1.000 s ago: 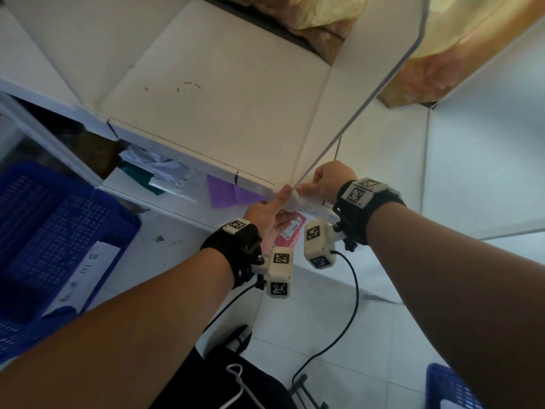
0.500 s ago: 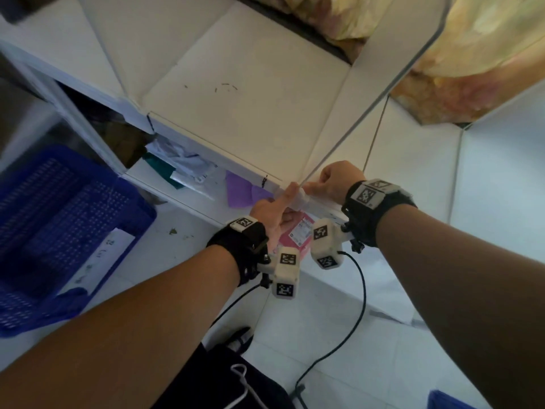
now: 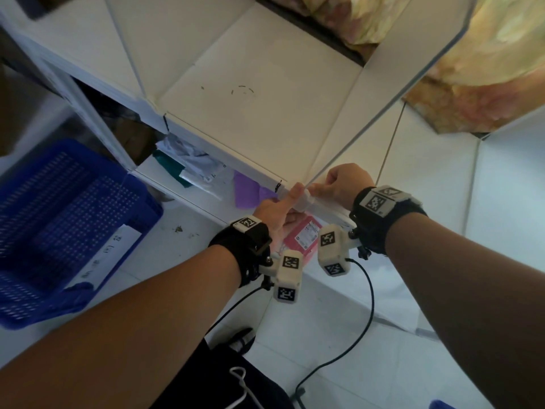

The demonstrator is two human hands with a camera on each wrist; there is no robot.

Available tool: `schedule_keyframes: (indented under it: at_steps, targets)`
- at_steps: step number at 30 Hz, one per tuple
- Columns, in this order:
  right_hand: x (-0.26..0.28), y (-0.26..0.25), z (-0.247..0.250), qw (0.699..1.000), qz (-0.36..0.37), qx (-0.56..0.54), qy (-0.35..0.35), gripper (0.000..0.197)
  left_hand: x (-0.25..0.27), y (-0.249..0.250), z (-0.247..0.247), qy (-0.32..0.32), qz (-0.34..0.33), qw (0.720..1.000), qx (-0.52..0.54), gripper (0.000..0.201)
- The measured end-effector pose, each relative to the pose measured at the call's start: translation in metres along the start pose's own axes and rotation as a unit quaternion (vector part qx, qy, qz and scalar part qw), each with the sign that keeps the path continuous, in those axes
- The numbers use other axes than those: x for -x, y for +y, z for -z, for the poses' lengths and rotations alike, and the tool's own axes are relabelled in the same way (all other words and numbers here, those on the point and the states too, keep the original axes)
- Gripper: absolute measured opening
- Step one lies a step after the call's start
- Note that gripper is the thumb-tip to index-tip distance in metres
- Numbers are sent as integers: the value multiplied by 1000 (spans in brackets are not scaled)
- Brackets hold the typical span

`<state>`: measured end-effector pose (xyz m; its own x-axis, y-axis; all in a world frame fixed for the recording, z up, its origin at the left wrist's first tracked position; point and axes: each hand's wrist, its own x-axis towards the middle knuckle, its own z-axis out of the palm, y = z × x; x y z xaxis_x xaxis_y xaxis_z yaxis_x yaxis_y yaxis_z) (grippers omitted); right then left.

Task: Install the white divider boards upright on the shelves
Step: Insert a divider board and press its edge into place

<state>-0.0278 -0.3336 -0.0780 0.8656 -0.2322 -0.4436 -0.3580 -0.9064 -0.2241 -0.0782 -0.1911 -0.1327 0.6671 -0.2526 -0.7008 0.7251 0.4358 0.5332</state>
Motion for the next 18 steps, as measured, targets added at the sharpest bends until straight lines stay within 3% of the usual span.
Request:
schedule_keyframes:
  at_steps: [18]
  targets:
    - [-2, -6, 0, 999, -22, 13, -26, 48, -3, 0, 6, 6, -1, 1000, 30, 62]
